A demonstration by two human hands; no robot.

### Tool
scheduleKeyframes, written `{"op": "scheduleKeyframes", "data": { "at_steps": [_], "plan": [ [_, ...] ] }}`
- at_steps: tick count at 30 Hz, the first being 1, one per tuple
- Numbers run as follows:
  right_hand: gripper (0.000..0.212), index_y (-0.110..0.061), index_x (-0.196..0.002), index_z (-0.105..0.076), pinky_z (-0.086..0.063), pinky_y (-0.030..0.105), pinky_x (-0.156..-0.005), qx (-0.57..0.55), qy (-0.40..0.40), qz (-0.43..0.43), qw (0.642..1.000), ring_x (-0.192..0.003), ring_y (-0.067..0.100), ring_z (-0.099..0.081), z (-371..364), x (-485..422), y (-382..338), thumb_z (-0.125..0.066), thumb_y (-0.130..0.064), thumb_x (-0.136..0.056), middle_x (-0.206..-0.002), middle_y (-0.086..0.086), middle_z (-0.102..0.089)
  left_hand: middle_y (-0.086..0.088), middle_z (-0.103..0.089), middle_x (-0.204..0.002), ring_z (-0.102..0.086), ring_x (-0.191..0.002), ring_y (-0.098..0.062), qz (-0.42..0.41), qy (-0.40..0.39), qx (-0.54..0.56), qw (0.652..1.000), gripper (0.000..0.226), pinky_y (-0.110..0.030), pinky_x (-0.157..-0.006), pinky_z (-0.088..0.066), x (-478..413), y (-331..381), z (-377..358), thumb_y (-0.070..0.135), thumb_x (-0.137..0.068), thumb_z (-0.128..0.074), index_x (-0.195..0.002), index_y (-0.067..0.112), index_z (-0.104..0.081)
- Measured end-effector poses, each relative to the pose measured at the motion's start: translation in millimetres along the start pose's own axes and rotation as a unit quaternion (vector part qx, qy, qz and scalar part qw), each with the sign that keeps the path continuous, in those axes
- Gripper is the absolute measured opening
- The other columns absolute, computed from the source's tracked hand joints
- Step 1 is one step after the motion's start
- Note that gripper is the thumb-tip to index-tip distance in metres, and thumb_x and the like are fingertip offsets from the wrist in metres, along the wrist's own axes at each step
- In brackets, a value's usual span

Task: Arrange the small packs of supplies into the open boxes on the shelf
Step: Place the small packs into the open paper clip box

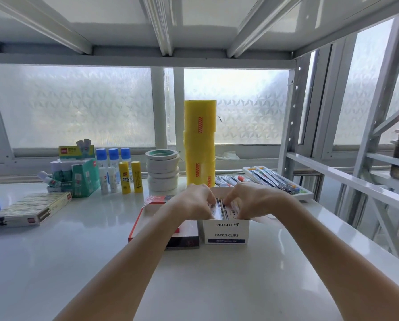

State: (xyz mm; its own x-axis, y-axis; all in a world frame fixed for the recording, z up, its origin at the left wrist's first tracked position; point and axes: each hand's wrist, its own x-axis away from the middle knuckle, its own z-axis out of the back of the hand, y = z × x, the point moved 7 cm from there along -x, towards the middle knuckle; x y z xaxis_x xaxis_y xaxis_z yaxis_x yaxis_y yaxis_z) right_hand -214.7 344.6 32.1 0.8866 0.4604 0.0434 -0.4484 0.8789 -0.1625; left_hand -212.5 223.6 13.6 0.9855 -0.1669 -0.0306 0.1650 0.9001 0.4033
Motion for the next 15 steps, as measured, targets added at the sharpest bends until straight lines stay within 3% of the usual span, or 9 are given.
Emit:
{"op": "scheduleKeyframes", "data": {
  "at_steps": [4,9,15],
  "plan": [
    [0.05,-0.023,-0.12,-0.067,-0.051,0.037,-0.091,-0.017,0.019,0.002,1.0,-0.102,0.021,-0.059,-0.3,-2.5,1.1,-0.075,-0.019,-0.071,-0.117,0.004,-0.065,-0.01,-0.054,-0.139,-0.043,-0.133,-0.027,-0.001,0.004,-0.013,1.0,0.053,-0.042,-0.112,-0.039,-0.5,-1.0,-2.6,0.009,-0.079,-0.071,-0.131,0.012,-0.063],
    [0.048,-0.026,-0.118,-0.068,-0.043,0.029,-0.091,-0.021,0.015,0.014,1.0,-0.107,0.02,-0.055,-2.8,-5.3,1.7,-0.077,-0.024,-0.071,-0.117,0.004,-0.064,-0.01,-0.053,-0.14,-0.043,-0.132,-0.026,0.005,0.002,-0.011,1.0,0.058,-0.042,-0.113,-0.038,-1.9,-3.7,-4.6,0.014,-0.078,-0.073,-0.134,0.014,-0.06],
    [0.053,-0.027,-0.123,-0.065,-0.05,0.033,-0.091,-0.018,0.011,0.019,1.0,-0.102,0.02,-0.058,-4.3,-7.0,1.6,-0.076,-0.022,-0.071,-0.116,0.001,-0.065,-0.017,-0.064,-0.127,-0.049,-0.124,-0.029,0.003,0.005,-0.004,1.0,0.033,-0.045,-0.105,-0.045,0.5,-1.1,-4.2,0.01,-0.08,-0.067,-0.112,0.002,-0.071]
  ]
}}
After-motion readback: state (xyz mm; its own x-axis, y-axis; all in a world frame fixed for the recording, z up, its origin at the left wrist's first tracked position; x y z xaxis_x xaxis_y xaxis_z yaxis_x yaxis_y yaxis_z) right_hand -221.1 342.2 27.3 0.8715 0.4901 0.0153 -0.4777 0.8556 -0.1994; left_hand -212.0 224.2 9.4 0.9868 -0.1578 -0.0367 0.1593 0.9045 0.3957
